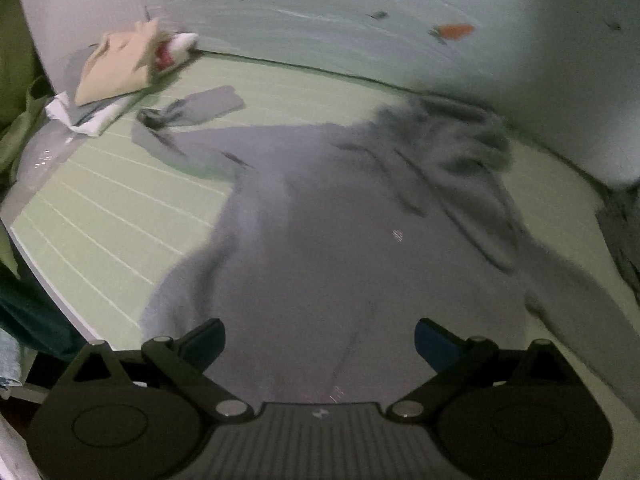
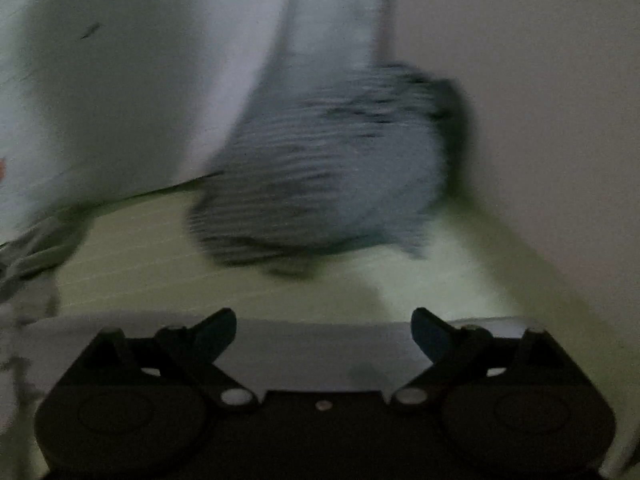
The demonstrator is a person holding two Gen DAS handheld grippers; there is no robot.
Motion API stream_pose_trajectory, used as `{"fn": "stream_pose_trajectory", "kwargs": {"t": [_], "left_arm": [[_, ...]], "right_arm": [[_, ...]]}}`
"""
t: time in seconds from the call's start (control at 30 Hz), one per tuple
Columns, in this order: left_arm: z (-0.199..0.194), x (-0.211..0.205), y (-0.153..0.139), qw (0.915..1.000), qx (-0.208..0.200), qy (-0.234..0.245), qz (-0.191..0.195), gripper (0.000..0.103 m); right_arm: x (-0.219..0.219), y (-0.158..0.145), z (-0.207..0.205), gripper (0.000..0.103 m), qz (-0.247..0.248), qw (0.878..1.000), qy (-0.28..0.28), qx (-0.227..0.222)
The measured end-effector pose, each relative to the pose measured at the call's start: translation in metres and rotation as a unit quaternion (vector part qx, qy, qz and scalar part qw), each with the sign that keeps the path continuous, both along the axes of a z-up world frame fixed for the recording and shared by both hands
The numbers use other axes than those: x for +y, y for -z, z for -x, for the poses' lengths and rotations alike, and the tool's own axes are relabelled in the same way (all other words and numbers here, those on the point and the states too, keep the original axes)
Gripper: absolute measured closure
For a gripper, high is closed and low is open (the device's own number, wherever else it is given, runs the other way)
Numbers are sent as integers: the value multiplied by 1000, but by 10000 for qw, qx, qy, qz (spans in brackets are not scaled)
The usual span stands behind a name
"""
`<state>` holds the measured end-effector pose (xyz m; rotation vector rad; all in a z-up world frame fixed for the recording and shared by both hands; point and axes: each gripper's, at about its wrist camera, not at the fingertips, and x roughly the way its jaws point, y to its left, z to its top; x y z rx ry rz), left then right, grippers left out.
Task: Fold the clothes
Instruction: 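Grasp the hoodie hem with the right gripper and drag it across the floor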
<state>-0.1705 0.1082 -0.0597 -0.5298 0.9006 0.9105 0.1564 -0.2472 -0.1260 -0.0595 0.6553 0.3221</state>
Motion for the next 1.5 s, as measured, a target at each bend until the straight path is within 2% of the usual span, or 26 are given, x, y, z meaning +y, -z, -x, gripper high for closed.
{"fn": "stream_pose_trajectory", "kwargs": {"t": [0.17, 0.33, 0.4, 0.67, 0.73, 0.83, 0.87, 0.9, 1.07, 1.17, 1.33, 1.37, 1.43, 1.47, 1.5], "left_arm": [[17, 66, -2, 9999, -108, -100, -17, 3], [24, 122, -2, 9998, -86, -99, -115, 3], [22, 140, 0, 9998, -54, -111, -135, 3], [-4, 192, 21, 9997, 118, -219, 61, 3], [-13, 199, 25, 9995, 135, -258, 98, 3], [-25, 207, 33, 9992, 179, -286, 196, 3], [-28, 209, 35, 9991, 201, -293, 213, 3], [-32, 210, 37, 9991, 221, -282, 229, 3], [-36, 211, 42, 9989, 260, -248, 285, 3], [-23, 209, 41, 9988, 167, -346, 311, 3], [16, 196, 36, 9979, 112, -599, 223, 3], [24, 194, 35, 9976, 103, -659, 205, 3], [42, 191, 34, 9966, 83, -795, 199, 3], [50, 190, 35, 9963, 67, -831, 219, 3], [58, 190, 35, 9960, 50, -864, 239, 3]], "right_arm": [[81, -5, 15, 10, -234, 9975, -632, 216], [159, -3, 13, 27, -580, 9882, -1297, 568], [186, 2, 7, 37, -646, 9847, -1456, 711], [267, 32, -12, 44, -586, 9732, -1878, 1195], [280, 38, -18, 53, -484, 9693, -2024, 1311], [296, 43, -25, 82, -230, 9628, -2323, 1359], [298, 42, -28, 100, -189, 9591, -2469, 1372], [301, 41, -30, 102, -147, 9566, -2583, 1340], [316, 27, -52, 102, 47, 9611, -2627, 853], [331, 25, -66, 102, 128, 9631, -2589, 733], [344, 35, -70, 100, 305, 9654, -2402, 971], [341, 32, -64, 95, 332, 9688, -2275, 930], [335, 25, -51, 71, 372, 9752, -2022, 825], [327, 19, -39, 54, 354, 9785, -1904, 714], [319, 12, -28, 47, 336, 9815, -1786, 603]]}}
